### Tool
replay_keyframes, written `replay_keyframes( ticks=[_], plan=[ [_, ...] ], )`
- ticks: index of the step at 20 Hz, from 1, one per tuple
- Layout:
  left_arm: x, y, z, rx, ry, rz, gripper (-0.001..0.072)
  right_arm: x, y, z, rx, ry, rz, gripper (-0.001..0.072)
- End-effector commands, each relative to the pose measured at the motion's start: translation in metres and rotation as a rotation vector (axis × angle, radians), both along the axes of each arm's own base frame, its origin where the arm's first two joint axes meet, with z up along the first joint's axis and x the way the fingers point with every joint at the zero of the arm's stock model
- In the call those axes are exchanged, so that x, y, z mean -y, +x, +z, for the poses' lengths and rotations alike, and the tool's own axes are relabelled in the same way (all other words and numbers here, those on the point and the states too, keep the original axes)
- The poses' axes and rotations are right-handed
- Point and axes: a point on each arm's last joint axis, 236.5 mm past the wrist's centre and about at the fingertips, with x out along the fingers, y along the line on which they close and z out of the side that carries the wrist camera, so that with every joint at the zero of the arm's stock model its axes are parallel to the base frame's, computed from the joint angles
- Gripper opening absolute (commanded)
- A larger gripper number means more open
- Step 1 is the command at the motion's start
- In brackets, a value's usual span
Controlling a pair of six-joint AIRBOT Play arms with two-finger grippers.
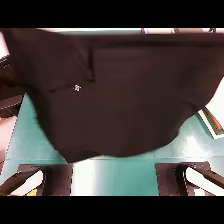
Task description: Fold the shirts.
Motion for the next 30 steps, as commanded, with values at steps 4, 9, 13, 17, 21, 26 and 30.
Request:
replay_keyframes(
  ticks=[4,9,13,17,21,26,30],
  plan=[
    [0.026,0.077,-0.239,-0.460,-0.015,-0.104,0.0025,0.010,0.051,-0.227,-0.577,0.140,-0.004,0.0017],
    [0.032,0.143,-0.264,-0.416,-0.033,-0.067,0.0025,0.020,0.092,-0.287,-0.588,0.163,-0.047,0.0017],
    [0.028,0.128,-0.273,-0.498,-0.007,-0.093,0.0026,0.030,0.090,-0.290,-0.590,0.145,-0.049,0.0017],
    [0.036,0.086,-0.321,-0.676,0.008,-0.166,0.0026,0.026,0.076,-0.299,-0.633,0.151,-0.035,0.0017],
    [0.037,0.054,-0.363,-0.799,-0.007,-0.170,0.0026,0.022,0.060,-0.320,-0.695,0.168,-0.036,0.0018],
    [0.032,0.046,-0.347,-0.815,-0.009,-0.136,0.0496,0.022,0.057,-0.306,-0.699,0.162,-0.020,0.0429],
    [0.012,0.008,-0.319,-0.802,0.093,-0.104,0.0499,0.025,0.023,-0.283,-0.669,0.160,-0.035,0.0429]
  ],
)
